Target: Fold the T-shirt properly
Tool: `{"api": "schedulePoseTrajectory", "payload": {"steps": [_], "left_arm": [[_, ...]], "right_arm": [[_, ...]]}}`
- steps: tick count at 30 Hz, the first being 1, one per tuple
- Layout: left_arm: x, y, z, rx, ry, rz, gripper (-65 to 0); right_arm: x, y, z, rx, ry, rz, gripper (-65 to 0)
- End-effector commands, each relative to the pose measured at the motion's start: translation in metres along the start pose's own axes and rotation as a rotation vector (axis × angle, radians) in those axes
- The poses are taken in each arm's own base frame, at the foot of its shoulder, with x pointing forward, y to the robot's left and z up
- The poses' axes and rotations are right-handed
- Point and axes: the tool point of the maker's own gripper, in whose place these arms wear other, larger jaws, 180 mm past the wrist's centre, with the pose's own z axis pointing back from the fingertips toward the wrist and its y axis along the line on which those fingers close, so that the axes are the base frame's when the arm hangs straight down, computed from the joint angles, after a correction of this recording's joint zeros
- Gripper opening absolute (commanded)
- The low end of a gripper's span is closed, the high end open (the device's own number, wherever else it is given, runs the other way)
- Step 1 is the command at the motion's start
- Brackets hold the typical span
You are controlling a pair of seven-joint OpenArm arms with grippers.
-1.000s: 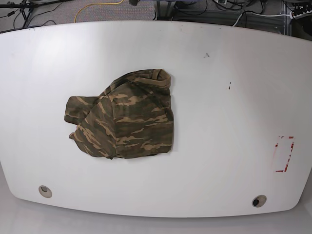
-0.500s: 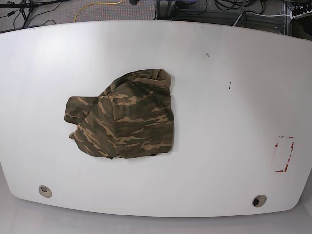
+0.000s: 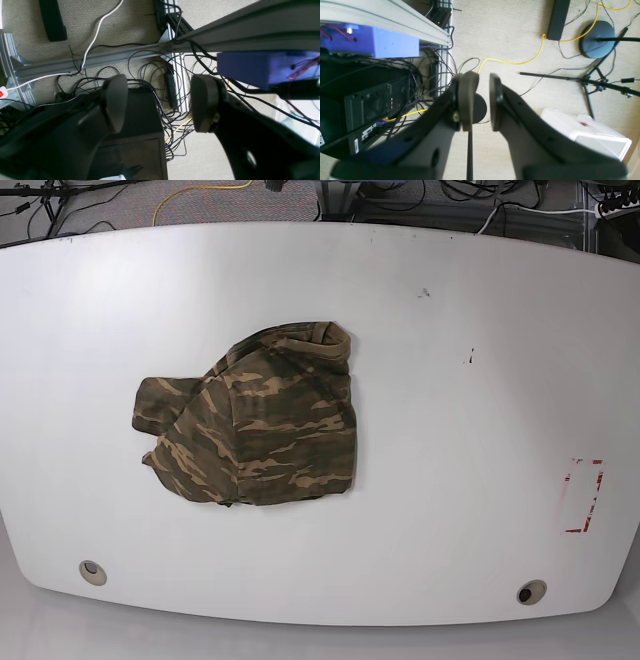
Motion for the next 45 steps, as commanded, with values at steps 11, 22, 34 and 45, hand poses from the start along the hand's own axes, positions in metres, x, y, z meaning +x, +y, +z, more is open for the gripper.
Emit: {"api": "schedulePoseTrajectory", "payload": {"steps": [11,22,34,45], "left_arm": [[0.009,-0.009,0.013,-0.018,-0.031,-0.011,-28.0],[0.024,-0.014,0.024,-0.045,-0.061,-0.033,-28.4],[0.047,-0.004,0.045,-0.049,-0.122,-0.069,-28.1],[0.05,0.009,0.04,0.003,-0.122,-0.061,-27.8]], "right_arm": [[0.018,-0.008,0.011,-0.019,-0.005,0.007,-54.5],[0.023,-0.006,0.019,-0.013,-0.015,0.021,-54.7],[0.047,-0.006,0.04,-0.019,-0.062,0.036,-54.5],[0.051,-0.008,0.041,-0.026,-0.07,0.035,-54.5]]}}
